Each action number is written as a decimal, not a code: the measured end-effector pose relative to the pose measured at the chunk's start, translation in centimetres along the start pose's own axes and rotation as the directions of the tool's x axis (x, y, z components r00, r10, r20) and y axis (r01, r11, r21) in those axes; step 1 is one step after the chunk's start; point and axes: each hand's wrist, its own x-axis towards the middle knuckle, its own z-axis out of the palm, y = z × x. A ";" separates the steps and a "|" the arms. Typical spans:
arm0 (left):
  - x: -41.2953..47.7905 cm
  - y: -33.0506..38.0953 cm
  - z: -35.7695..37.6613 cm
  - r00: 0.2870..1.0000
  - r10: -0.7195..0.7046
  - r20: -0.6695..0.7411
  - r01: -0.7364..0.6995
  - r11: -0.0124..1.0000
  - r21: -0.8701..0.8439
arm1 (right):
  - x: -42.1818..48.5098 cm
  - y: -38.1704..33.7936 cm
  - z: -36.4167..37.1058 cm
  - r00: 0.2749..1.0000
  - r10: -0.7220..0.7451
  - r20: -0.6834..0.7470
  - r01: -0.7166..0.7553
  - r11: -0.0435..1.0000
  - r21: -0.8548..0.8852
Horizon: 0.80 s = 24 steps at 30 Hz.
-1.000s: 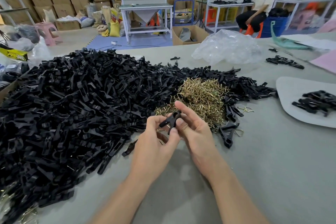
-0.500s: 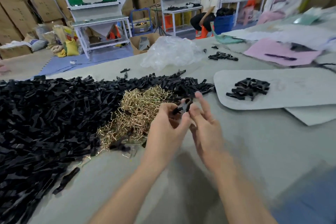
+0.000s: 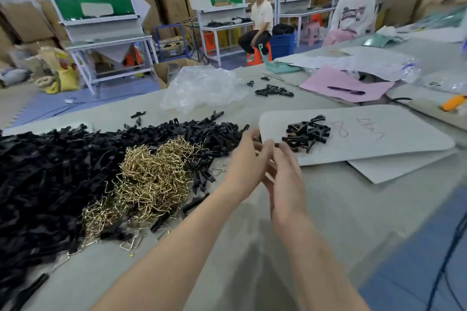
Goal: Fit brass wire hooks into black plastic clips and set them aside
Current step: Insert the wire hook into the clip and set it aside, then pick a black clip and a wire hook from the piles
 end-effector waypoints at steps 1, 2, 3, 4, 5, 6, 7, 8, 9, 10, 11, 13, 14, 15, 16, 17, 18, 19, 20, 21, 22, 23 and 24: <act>-1.4 -0.7 -1.5 0.999 0.038 -0.030 -0.037 0.999 0.020 | -0.6 0.5 0.9 1.000 0.008 0.024 -0.007 1.000 -0.022; -3.0 -1.5 -3.3 0.995 0.075 -0.062 -0.071 0.996 0.061 | -1.4 1.1 2.0 0.998 0.015 0.054 -0.012 0.999 -0.046; -4.7 -2.4 -5.0 0.990 0.105 -0.094 -0.095 0.990 0.109 | -2.3 1.8 3.0 0.996 0.017 0.090 -0.010 0.997 -0.072; -6.6 -3.4 -6.8 0.985 0.128 -0.120 -0.108 0.981 0.160 | -3.3 2.7 4.2 0.991 0.016 0.131 -0.003 0.995 -0.097; -8.5 -4.4 -8.6 0.978 0.150 -0.146 -0.116 0.969 0.220 | -4.4 3.6 5.3 0.984 0.017 0.176 0.004 0.993 -0.120; -10.5 -5.4 -10.4 0.967 0.178 -0.181 -0.119 0.948 0.294 | -5.6 4.5 6.4 0.974 0.019 0.226 0.015 0.989 -0.148; -12.5 -6.5 -12.3 0.951 0.214 -0.224 -0.115 0.915 0.386 | -6.9 5.5 7.5 0.962 0.020 0.273 0.033 0.982 -0.187; -14.3 -7.7 -14.0 0.928 0.262 -0.265 -0.103 0.865 0.492 | -8.1 6.5 8.5 0.948 0.021 0.317 0.058 0.970 -0.235; -15.9 -8.9 -15.7 0.902 0.314 -0.297 -0.078 0.793 0.604 | -9.3 7.5 9.5 0.932 0.025 0.362 0.084 0.956 -0.282; -17.4 -10.0 -17.4 0.880 0.353 -0.318 -0.025 0.704 0.710 | -10.3 8.5 10.3 0.913 0.034 0.406 0.108 0.941 -0.322; -18.9 -10.9 -19.0 0.864 0.374 -0.338 0.047 0.608 0.792 | -11.4 9.4 11.1 0.894 0.047 0.446 0.128 0.926 -0.354; -21.3 -12.4 -21.9 0.836 0.378 -0.398 0.198 0.468 0.861 | -13.1 11.0 12.6 0.867 0.073 0.494 0.157 0.899 -0.408; -22.3 -12.9 -23.2 0.822 0.365 -0.437 0.268 0.428 0.863 | -13.8 11.7 13.3 0.860 0.080 0.504 0.170 0.886 -0.432; -23.0 -13.2 -24.2 0.815 0.341 -0.469 0.328 0.397 0.858 | -14.4 12.3 14.0 0.856 0.083 0.510 0.186 0.871 -0.454; -23.6 -13.4 -24.9 0.811 0.311 -0.496 0.377 0.370 0.849 | -14.9 12.9 14.5 0.851 0.084 0.519 0.207 0.854 -0.478; -23.8 -13.5 -25.4 0.811 0.282 -0.513 0.411 0.350 0.842 | -15.3 13.6 14.9 0.843 0.083 0.531 0.235 0.832 -0.503; -23.9 -13.6 -25.6 0.814 0.260 -0.520 0.428 0.336 0.839 | -15.5 14.1 15.2 0.836 0.080 0.543 0.266 0.806 -0.529; -23.9 -13.6 -25.7 0.818 0.249 -0.519 0.433 0.328 0.840 | -15.6 14.5 15.3 0.831 0.078 0.550 0.294 0.779 -0.554; -23.7 -13.6 -25.7 0.820 0.247 -0.516 0.431 0.326 0.842 | -15.6 14.9 15.3 0.831 0.077 0.551 0.311 0.757 -0.575; -23.4 -13.6 -25.7 0.821 0.253 -0.512 0.426 0.328 0.843 | -15.5 15.2 15.3 0.835 0.076 0.545 0.318 0.741 -0.591; -23.0 -13.6 -25.8 0.821 0.258 -0.509 0.420 0.331 0.845 | -15.3 15.5 15.3 0.841 0.074 0.537 0.321 0.731 -0.602; -22.6 -13.6 -25.8 0.822 0.262 -0.505 0.414 0.334 0.847 | -15.1 15.7 15.3 0.847 0.068 0.527 0.319 0.728 -0.607; -22.2 -13.6 -25.9 0.826 0.265 -0.498 0.405 0.336 0.850 | -14.9 15.9 15.3 0.853 0.062 0.518 0.315 0.730 -0.607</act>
